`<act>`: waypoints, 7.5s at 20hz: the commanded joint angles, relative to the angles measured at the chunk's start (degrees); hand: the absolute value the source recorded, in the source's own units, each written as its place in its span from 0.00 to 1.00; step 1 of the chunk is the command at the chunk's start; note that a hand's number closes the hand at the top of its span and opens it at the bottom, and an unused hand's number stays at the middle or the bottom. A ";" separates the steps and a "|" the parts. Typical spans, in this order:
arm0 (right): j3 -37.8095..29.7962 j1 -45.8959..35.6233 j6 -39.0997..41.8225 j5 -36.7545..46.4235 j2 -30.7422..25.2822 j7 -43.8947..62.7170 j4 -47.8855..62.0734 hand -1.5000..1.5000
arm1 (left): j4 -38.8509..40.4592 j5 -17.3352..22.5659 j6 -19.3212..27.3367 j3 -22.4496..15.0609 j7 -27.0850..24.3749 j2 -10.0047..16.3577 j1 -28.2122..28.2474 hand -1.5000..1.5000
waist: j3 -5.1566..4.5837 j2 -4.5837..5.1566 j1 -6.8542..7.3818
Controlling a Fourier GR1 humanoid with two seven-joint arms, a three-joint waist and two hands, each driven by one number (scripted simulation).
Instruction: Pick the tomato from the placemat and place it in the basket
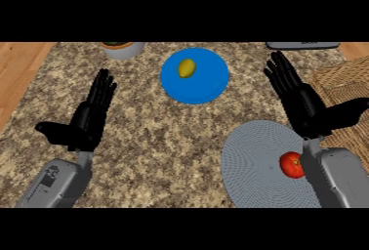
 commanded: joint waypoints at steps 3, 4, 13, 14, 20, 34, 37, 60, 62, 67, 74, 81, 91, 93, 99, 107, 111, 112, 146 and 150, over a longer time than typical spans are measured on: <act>-8.08 -3.44 16.77 -12.50 -4.92 -7.78 3.67 1.00 | 2.11 -1.27 0.28 2.29 7.35 6.46 -0.95 0.50 | -1.84 1.97 1.47; -9.54 -2.82 21.42 -15.22 -6.43 -10.06 4.05 1.00 | 2.87 -1.15 0.02 2.54 9.09 7.67 -1.08 0.50 | -1.73 2.10 1.28; 6.29 9.44 29.40 15.93 -8.51 -38.42 -10.83 0.00 | 3.38 0.55 -2.11 3.39 14.42 11.56 4.56 0.50 | -1.91 1.26 0.23; 7.59 11.82 27.42 18.29 -7.50 -40.69 -12.66 0.00 | 4.86 1.58 -4.63 4.66 14.53 13.16 4.34 0.50 | -2.00 1.32 -0.21; 5.45 13.70 25.87 17.16 -11.34 -20.29 -24.81 0.00 | 1.59 0.81 -5.69 6.11 16.78 13.37 6.51 0.50 | -2.19 1.23 0.19; -7.78 -8.90 42.03 18.51 -36.53 10.30 -20.68 0.00 | 2.14 -0.71 -6.53 5.85 15.95 12.42 5.05 0.50 | -2.32 1.52 1.54; -8.05 -8.68 50.90 12.28 -40.94 10.02 -18.97 0.00 | 5.22 -0.78 -6.70 6.72 15.66 11.35 3.53 0.50 | -2.30 1.60 0.55; -16.21 14.89 47.17 30.74 -30.21 -27.38 -9.98 0.00 | 0.64 -5.76 -7.37 10.24 17.02 7.96 6.98 0.50 | -2.07 1.55 0.42; -13.73 12.66 44.36 33.76 -28.82 -28.38 -7.60 0.00 | 2.86 -6.60 -6.72 9.84 19.83 6.05 2.48 0.50 | -2.11 1.65 0.39; -9.31 16.75 36.15 38.42 -22.22 -31.56 -6.65 0.00 | -0.43 -6.99 -7.87 11.11 17.54 5.89 7.51 0.50 | -2.12 1.51 0.37; -6.24 12.39 33.94 43.13 -17.92 -34.63 2.81 0.00 | -1.03 -7.43 -10.85 14.57 23.25 6.85 3.75 0.50 | -2.13 1.52 0.46; -0.38 11.50 27.55 54.41 -15.79 -36.84 11.25 0.00 | -1.64 -9.24 -12.47 15.44 20.24 5.52 7.67 0.50 | -2.13 1.53 0.65; -3.85 6.94 27.53 57.20 -14.25 -42.69 19.44 0.00 | 2.32 -13.26 -15.30 18.97 19.34 2.74 5.09 0.50 | -2.15 1.55 0.42; -2.85 11.17 27.11 57.43 -13.95 -42.55 15.36 0.00 | -0.36 -12.61 -14.99 19.34 23.91 2.77 4.88 0.50 | -2.15 1.49 0.28; -2.20 6.14 27.13 56.86 -16.21 -50.86 25.18 0.00 | 1.77 -13.94 -16.09 19.77 17.68 1.69 8.00 0.50 | -2.13 1.61 0.71; 0.45 13.68 21.07 61.36 -13.72 -47.42 18.31 0.00 | -1.51 -15.83 -14.90 19.85 22.81 -1.00 5.77 0.50 | -2.14 1.51 0.39; -0.32 12.61 18.57 64.18 -11.52 -45.91 20.63 0.00 | 1.33 -15.88 -18.76 22.63 19.53 0.51 6.55 0.50 | -2.15 1.52 0.40; -1.83 8.36 18.95 64.88 -12.96 -49.05 26.07 0.00 | -0.71 -15.46 -18.12 23.05 23.18 0.40 5.40 0.50 | -2.14 1.54 0.55; -18.90 -16.52 -26.44 66.57 15.50 28.56 20.46 1.00 | 0.55 -19.04 -19.01 20.11 22.24 -3.49 2.58 0.50 | -2.09 2.09 6.03; -13.67 -25.53 -37.12 78.80 15.56 41.59 23.81 1.00 | 1.58 -19.56 -18.71 19.35 21.74 -4.51 2.13 0.50 | -2.44 2.19 5.47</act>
